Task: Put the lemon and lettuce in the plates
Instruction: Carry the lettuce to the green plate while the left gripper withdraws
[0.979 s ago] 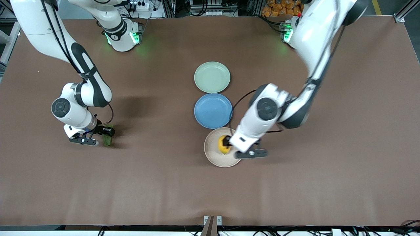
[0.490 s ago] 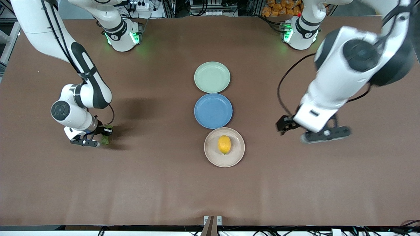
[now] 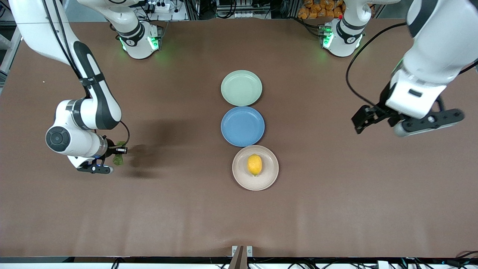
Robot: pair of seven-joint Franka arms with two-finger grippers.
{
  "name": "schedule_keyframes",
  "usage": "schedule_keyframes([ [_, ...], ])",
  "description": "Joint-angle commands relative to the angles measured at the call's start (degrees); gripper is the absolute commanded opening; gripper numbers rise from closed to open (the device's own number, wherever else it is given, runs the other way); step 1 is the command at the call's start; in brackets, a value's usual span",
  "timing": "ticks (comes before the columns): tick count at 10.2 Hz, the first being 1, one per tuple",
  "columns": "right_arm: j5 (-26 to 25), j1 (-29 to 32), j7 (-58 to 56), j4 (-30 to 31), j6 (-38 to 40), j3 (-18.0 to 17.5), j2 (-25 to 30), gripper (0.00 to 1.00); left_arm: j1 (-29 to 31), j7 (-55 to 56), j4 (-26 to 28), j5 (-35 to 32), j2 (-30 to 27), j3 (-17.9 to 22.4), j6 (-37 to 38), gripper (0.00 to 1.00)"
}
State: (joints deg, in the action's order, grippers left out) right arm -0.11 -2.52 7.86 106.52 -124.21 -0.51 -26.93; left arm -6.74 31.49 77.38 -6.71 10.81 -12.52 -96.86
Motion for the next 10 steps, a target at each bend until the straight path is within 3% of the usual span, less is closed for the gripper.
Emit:
schedule_keyframes([
  [1, -0.07, 0.32, 1.2, 0.26, 2.65, -3.86, 2.23, 0.0, 1.8, -1.25, 2.17, -0.67, -3.42, -0.31, 2.62, 1.0],
  [4, -0.07, 0.32, 1.28, 0.27, 6.07, -10.45, 5.3, 0.0, 5.14, -8.96, 2.52, -0.14, -6.14, -0.49, 5.62, 1.0],
  [7, -0.07, 0.23, 2.24, -1.67, 13.19, -20.72, 6.72, 0.0, 6.47, -13.47, 2.61, 0.74, -6.68, -0.31, 8.78, 1.0],
  [9, -0.24, -0.72, 15.36, -1.67, 13.29, -28.63, 6.46, 0.0, 7.79, -14.53, 4.97, 0.82, -6.59, -0.31, 8.18, 1.0],
  [10, -0.24, -3.43, 20.22, -1.67, 13.21, -29.88, 6.46, 0.0, 7.7, -14.53, 5.07, 0.82, -6.68, 0.12, 8.18, 1.0],
])
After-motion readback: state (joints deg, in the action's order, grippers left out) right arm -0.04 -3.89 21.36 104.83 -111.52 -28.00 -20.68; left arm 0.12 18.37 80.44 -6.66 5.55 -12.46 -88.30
